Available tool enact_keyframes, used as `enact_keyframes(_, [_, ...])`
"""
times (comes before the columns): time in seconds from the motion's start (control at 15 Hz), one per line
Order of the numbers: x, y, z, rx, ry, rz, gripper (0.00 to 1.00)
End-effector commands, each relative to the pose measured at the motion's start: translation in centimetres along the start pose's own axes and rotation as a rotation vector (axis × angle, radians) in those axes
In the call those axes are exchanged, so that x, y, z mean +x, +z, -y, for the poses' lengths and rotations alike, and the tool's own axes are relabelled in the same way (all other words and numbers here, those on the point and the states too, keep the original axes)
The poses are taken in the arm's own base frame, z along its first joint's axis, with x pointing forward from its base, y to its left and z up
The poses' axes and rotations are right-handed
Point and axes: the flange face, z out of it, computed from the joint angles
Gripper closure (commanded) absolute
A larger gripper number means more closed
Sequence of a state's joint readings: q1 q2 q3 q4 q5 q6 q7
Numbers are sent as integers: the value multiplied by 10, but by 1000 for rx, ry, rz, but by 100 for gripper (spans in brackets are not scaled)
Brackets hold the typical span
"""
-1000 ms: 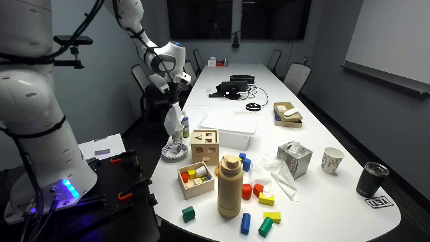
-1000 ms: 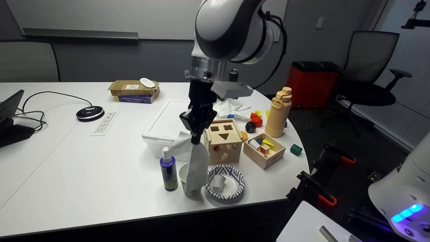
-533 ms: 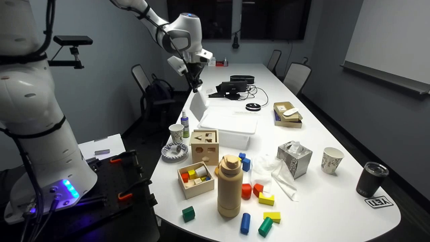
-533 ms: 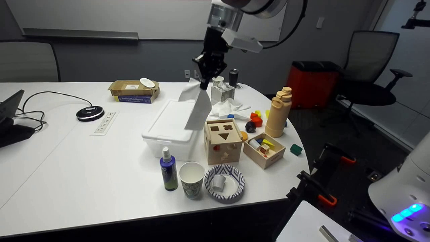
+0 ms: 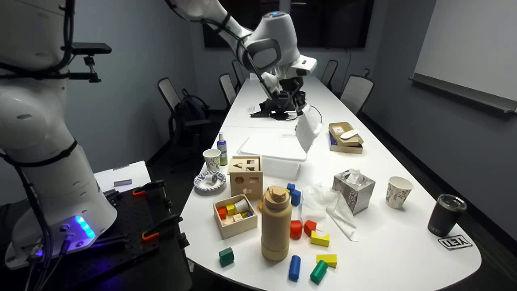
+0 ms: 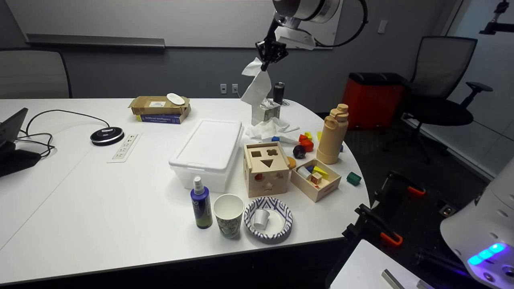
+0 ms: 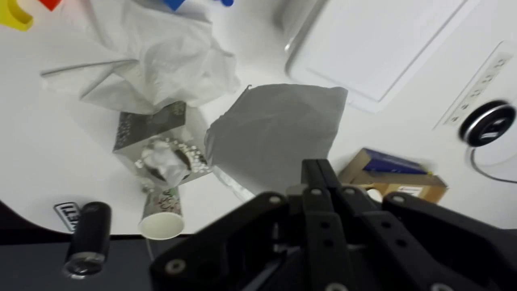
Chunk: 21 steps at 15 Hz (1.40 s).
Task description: Use the napkin to wipe the rim of the paper cup
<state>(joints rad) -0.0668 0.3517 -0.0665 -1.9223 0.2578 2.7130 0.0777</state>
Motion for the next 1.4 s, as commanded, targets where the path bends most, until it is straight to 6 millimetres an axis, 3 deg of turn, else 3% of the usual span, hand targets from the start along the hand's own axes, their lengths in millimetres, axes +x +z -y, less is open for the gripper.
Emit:
enact_keyframes(0.0, [40,37,-43,-121,144,-57,100])
enact_keyframes(0.33, [53,90,-113,-322,332,-3,100])
enact_keyframes(0.47, [50,114,-128,-365,390,42,100])
enact_keyframes(0.6, [50,135,-131,-368,439,62,100])
enact_keyframes(0.67, [51,145,-129,-366,461,65,83])
enact_keyframes(0.73, [54,152,-125,-362,476,55,72])
enact_keyframes(0.87, [56,157,-116,-364,495,62,60])
enact_keyframes(1.0, [61,145,-109,-366,517,83,45])
enact_keyframes(1.33, [72,62,-79,-299,462,96,5])
